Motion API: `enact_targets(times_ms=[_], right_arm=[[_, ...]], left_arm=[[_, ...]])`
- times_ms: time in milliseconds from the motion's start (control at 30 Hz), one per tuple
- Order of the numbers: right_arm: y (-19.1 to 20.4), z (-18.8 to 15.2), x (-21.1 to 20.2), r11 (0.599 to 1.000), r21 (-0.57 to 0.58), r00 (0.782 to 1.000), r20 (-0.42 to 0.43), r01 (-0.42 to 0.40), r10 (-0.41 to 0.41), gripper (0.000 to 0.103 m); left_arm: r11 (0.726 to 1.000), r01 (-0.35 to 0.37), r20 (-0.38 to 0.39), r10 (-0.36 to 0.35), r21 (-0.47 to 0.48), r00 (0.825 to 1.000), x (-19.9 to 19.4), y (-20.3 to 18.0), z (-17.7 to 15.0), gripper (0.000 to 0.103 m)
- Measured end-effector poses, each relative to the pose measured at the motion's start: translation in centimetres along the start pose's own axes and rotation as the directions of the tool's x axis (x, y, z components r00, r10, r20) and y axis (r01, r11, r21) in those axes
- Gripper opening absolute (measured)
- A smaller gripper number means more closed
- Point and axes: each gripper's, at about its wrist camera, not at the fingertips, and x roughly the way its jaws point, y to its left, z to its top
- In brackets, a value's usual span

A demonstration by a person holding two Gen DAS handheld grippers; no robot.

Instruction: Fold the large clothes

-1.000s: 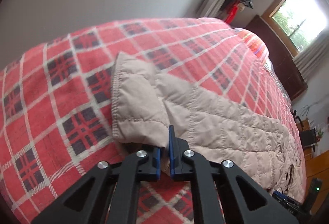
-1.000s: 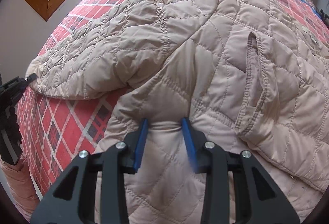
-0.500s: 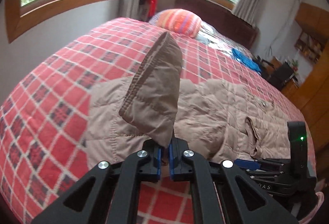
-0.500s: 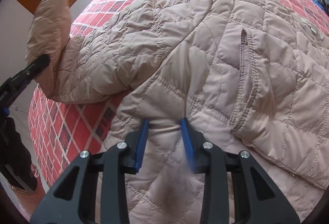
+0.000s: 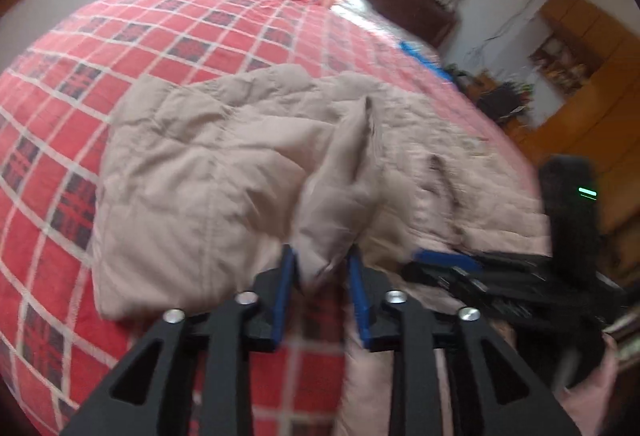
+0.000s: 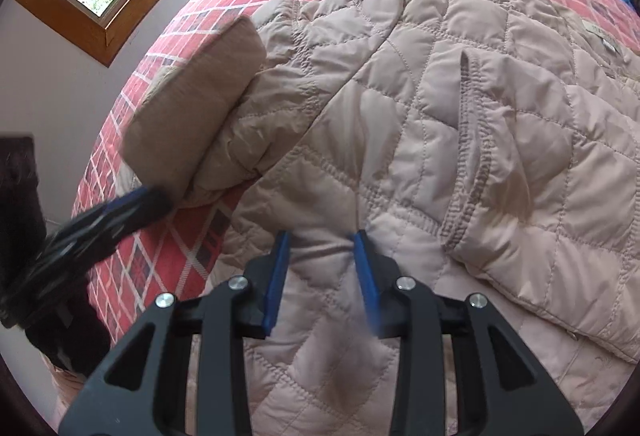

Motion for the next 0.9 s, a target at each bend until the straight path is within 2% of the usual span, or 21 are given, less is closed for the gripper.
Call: enact_targets(times_ms=[33, 67, 100, 133, 200, 233, 300, 367, 433, 500, 567, 633, 700, 733, 800, 900], right_arm=[[-0.1, 0.1, -0.5, 1.0, 0.003, 1.0, 0.007, 0.003, -0.003, 0.036], [-0.2, 0.2, -0.9, 1.0, 0.006, 1.0, 0.014, 0.001, -0.001, 0.037], [-0.2, 0.3, -1.4, 1.0, 0.01, 1.0, 0.022, -0.003, 0.003, 0.037], [0.0, 0.4, -1.9, 1.0, 0.014, 0.999, 0.033, -0.007, 0.006, 0.037], [0.2, 0.7, -2.9, 0.999, 0.03, 0.998, 0.058, -0.015, 0.013, 0.039], [0.5, 0.9, -3.4, 0.999, 0.036, 0.997, 0.073, -0.037, 0.034, 0.04], [1.5, 1.3, -3.5, 0.997, 0.025, 0.995, 0.078, -0.071, 0.069, 0.044], [2.8, 1.5, -2.6, 0.998, 0.012, 0.996, 0.06, -0.065, 0.064, 0.044], [3.4, 1.7, -1.5, 0.998, 0.011, 0.997, 0.044, -0.068, 0.067, 0.044], [3.9, 2.3, -0.2, 0.997, 0.02, 0.997, 0.03, -0.075, 0.074, 0.043], [4.3, 2.4, 0.8, 0.998, 0.02, 0.998, 0.014, -0.064, 0.064, 0.037], [4.5, 2.7, 2.0, 0.999, 0.007, 0.999, 0.005, -0.037, 0.037, 0.022], [4.4, 2.6, 2.4, 0.999, 0.002, 0.999, 0.011, -0.035, 0.035, 0.014], [4.2, 2.6, 2.2, 0.999, 0.004, 0.999, 0.015, -0.046, 0.046, 0.011], [4.0, 2.5, 1.4, 0.998, 0.002, 0.998, 0.024, -0.057, 0.057, 0.008], [3.8, 2.4, -1.4, 0.999, -0.024, 0.996, 0.068, -0.048, 0.049, 0.008]], left_arm=[[0.998, 0.065, 0.011, -0.065, -0.008, 0.998, -1.6, 0.3, -0.6, 0.039], [0.995, 0.1, 0.028, -0.1, -0.012, 0.995, -2.9, 0.6, -0.9, 0.039], [0.993, 0.118, 0.056, -0.117, -0.018, 0.992, -4.3, 1.1, -1.2, 0.039], [0.994, 0.104, 0.08, -0.102, -0.024, 0.992, -5.4, 1.6, -1.1, 0.039], [0.999, -0.012, 0.124, 0.017, -0.044, 0.992, -6.8, 3.1, -0.8, 0.039], [0.993, -0.1, 0.139, 0.107, -0.059, 0.984, -7.1, 4.3, -0.6, 0.039], [0.973, -0.203, 0.125, 0.215, -0.107, 0.968, -6.6, 6.5, -0.4, 0.038], [0.974, -0.167, 0.106, 0.183, -0.15, 0.977, -5.8, 8.2, -0.4, 0.037], [0.977, -0.057, 0.097, 0.078, -0.205, 0.992, -5.0, 9.3, -0.7, 0.037], [0.974, -0.004, 0.091, 0.025, -0.228, 0.996, -4.1, 9.4, -0.8, 0.037], [0.972, -0.022, 0.086, 0.044, -0.235, 0.995, -3.3, 9.2, -0.9, 0.037], [0.967, -0.026, 0.081, 0.048, -0.252, 0.996, -2.6, 9.3, -0.7, 0.035], [0.963, -0.029, 0.077, 0.051, -0.268, 0.996, -2.2, 9.3, -0.5, 0.022], [0.962, -0.026, 0.078, 0.049, -0.273, 0.996, -2.1, 9.2, -0.5, 0.019], [0.962, -0.019, 0.089, 0.045, -0.273, 0.995, -2.4, 8.6, -0.4, 0.012], [0.968, 0.018, 0.116, 0.012, -0.25, 0.993, -3.2, 7.0, 0.1, 0.012]])
